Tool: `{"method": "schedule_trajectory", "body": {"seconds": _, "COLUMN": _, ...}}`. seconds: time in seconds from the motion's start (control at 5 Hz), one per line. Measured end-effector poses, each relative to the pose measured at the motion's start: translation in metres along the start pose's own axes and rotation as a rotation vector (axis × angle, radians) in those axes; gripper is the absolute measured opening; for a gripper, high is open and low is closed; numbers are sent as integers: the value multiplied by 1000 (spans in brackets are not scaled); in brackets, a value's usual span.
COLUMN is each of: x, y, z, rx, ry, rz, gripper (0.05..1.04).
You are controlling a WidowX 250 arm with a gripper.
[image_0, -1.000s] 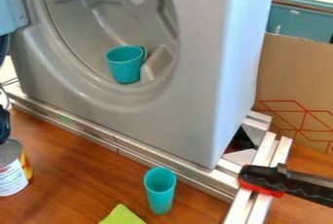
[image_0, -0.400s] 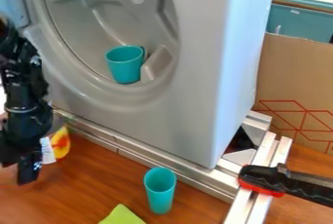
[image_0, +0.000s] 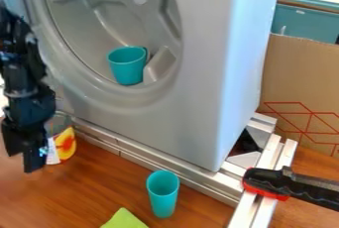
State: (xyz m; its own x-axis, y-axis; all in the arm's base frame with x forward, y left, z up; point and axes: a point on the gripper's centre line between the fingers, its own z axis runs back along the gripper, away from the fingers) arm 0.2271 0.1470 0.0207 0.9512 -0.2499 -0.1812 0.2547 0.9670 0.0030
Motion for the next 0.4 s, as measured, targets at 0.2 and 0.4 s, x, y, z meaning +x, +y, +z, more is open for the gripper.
{"method": "schedule_trajectory", "body": {"seconds": 0.2, "x": -22, "y": -13, "z": 22, "rx": 37, "ry": -28, "rz": 9, "gripper": 1000}}
{"method": "schedule_trajectory", "body": {"seconds": 0.4, "x": -43, "y": -18, "z": 37, "rx": 71, "ry": -45, "rz": 40, "gripper": 1000}}
